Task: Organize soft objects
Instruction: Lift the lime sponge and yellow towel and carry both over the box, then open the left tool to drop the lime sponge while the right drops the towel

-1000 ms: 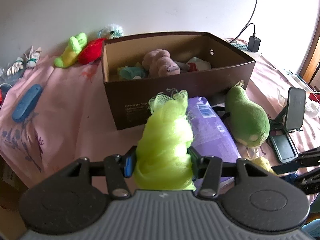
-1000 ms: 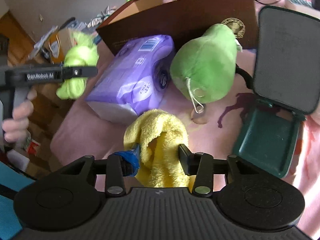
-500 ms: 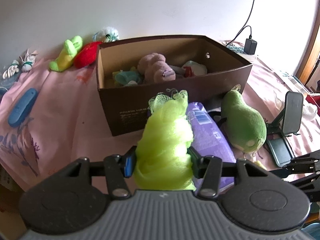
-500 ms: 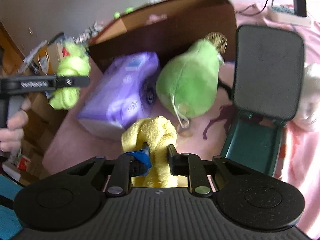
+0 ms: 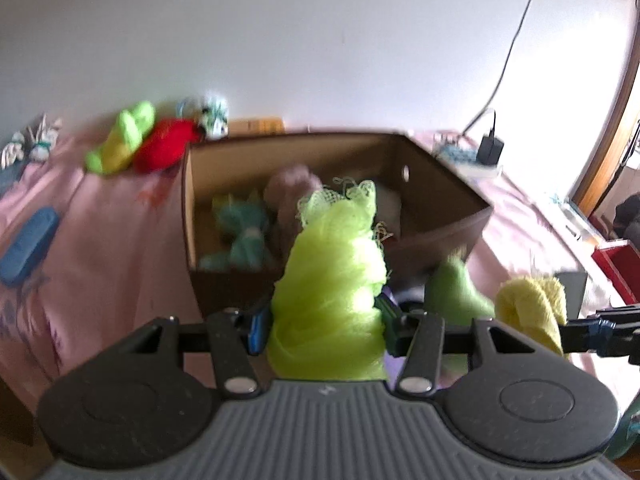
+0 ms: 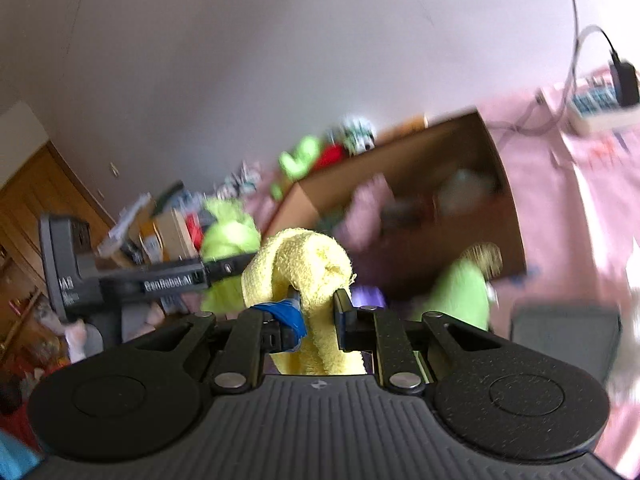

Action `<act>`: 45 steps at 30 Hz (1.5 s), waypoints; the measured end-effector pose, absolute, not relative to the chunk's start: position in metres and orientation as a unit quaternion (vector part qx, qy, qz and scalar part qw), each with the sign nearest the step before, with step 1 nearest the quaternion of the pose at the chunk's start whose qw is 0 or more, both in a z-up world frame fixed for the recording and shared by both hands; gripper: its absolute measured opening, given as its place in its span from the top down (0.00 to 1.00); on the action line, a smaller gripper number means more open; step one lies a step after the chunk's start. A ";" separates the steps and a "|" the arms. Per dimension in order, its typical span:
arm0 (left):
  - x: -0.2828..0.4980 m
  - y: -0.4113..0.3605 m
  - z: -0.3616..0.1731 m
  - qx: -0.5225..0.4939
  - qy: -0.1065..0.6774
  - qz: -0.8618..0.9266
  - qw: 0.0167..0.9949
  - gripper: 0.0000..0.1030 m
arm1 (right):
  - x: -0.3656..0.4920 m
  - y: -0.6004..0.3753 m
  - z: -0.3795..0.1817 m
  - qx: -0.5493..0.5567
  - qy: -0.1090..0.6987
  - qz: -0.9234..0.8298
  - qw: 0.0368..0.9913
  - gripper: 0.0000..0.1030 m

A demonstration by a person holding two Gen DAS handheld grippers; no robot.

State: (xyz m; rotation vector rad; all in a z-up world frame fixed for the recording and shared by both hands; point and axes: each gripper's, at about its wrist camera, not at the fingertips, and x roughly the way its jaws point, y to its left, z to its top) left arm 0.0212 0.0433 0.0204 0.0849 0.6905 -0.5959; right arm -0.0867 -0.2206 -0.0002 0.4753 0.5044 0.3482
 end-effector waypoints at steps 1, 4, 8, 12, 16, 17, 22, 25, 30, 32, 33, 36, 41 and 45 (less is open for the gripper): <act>0.026 0.042 0.026 0.039 0.326 -0.288 0.900 0.49 | -0.079 -0.222 0.007 0.234 0.239 0.170 0.927 1.00; 0.042 0.036 0.042 0.030 0.309 -0.287 0.906 0.49 | -0.058 -0.224 0.028 0.240 0.210 0.173 0.932 1.00; 0.064 0.030 0.061 0.023 0.289 -0.280 0.915 0.49 | -0.033 -0.221 0.051 0.219 0.174 0.165 0.946 1.00; 0.086 0.026 0.078 0.008 0.275 -0.274 0.922 0.49 | -0.013 -0.221 0.065 0.204 0.147 0.150 0.956 1.00; 0.104 0.021 0.090 0.000 0.257 -0.264 0.930 0.48 | 0.007 -0.222 0.063 0.180 0.138 0.122 0.966 1.00; 0.108 0.020 0.091 -0.002 0.255 -0.263 0.930 0.48 | 0.012 -0.222 0.059 0.172 0.141 0.110 0.969 1.00; 0.127 0.013 0.076 -0.005 0.265 -0.256 0.929 0.48 | 0.037 -0.229 0.035 0.135 0.164 0.063 0.975 1.00; 0.138 0.007 0.056 -0.005 0.290 -0.248 0.924 0.48 | 0.053 -0.239 0.022 0.144 0.178 0.053 0.972 1.00; 0.159 0.003 0.024 -0.010 0.336 -0.231 0.913 0.48 | 0.083 -0.239 0.002 0.115 0.211 0.032 0.970 1.00; 0.167 0.003 0.013 -0.011 0.350 -0.222 0.910 0.48 | 0.095 -0.239 -0.008 0.110 0.236 0.026 0.965 0.98; 0.171 0.003 0.008 -0.012 0.357 -0.217 0.908 0.48 | 0.100 -0.239 -0.013 0.109 0.246 0.023 0.963 0.95; 0.181 0.004 -0.004 -0.013 0.379 -0.206 0.902 0.48 | 0.108 -0.236 -0.020 0.100 0.258 0.010 0.961 0.95; 0.188 -0.001 -0.013 0.013 0.378 -0.192 0.905 0.42 | 0.110 -0.232 -0.024 0.092 0.262 -0.013 0.961 0.95; 0.187 -0.006 -0.014 0.026 0.372 -0.190 0.908 0.39 | 0.106 -0.230 -0.020 0.107 0.263 -0.025 0.958 0.94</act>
